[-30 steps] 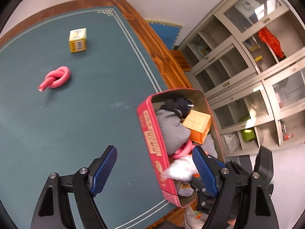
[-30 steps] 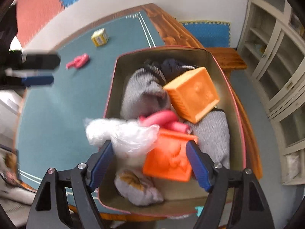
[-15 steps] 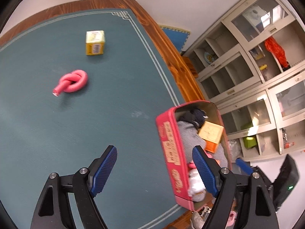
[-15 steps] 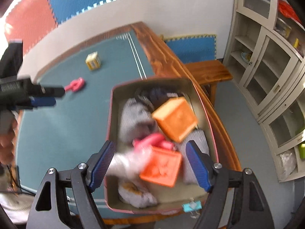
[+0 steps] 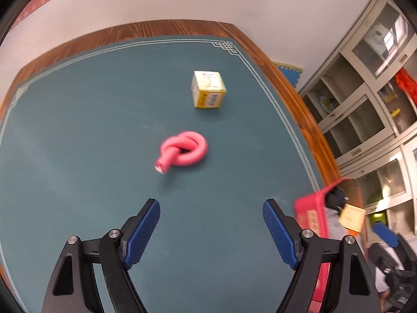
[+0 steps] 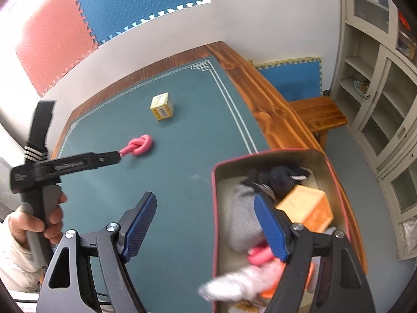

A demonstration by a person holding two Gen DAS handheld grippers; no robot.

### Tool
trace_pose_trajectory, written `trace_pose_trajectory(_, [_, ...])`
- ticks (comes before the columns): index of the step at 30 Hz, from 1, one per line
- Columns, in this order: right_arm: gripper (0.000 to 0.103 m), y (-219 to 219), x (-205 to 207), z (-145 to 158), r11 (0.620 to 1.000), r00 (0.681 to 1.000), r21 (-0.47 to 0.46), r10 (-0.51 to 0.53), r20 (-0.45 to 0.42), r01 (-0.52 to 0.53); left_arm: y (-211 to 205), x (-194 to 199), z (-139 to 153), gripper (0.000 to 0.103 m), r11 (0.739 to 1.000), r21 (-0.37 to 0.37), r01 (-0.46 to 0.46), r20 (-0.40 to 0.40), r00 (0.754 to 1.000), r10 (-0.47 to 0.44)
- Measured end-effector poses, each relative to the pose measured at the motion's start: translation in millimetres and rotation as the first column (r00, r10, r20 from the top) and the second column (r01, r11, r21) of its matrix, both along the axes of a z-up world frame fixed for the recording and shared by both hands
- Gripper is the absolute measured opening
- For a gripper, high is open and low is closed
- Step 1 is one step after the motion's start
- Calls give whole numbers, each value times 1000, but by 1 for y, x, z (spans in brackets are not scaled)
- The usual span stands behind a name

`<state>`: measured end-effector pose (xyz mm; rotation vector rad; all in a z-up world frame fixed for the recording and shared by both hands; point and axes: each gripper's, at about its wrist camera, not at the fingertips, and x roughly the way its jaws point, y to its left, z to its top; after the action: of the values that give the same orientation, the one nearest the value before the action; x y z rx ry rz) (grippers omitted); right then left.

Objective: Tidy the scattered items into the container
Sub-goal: 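Move both tools back over the table toward the pink tube and yellow box, then grasp the pink knotted tube with the left tool while the right tool grasps the yellow box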

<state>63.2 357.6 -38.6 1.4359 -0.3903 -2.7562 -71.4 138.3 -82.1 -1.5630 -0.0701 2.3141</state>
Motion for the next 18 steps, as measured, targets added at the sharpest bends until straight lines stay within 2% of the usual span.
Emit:
trace_pose_trajectory(5, [80,-13,-18,-5,1000,1000,8,4,21,-4,-1,-35,-23,83,999,-23,35,8,999,-35])
trace_pose_trajectory(13, [80,-21,-42,-16,999,997,32,-24,75,21,6,-82,-69,83,990,-49,135,69,989,-132])
trace_pose_trajectory(18, [80,-32,-68,-21,999,996,42,-8,88,5,6,-91,-74,83,985,-45,168,56,985,-165])
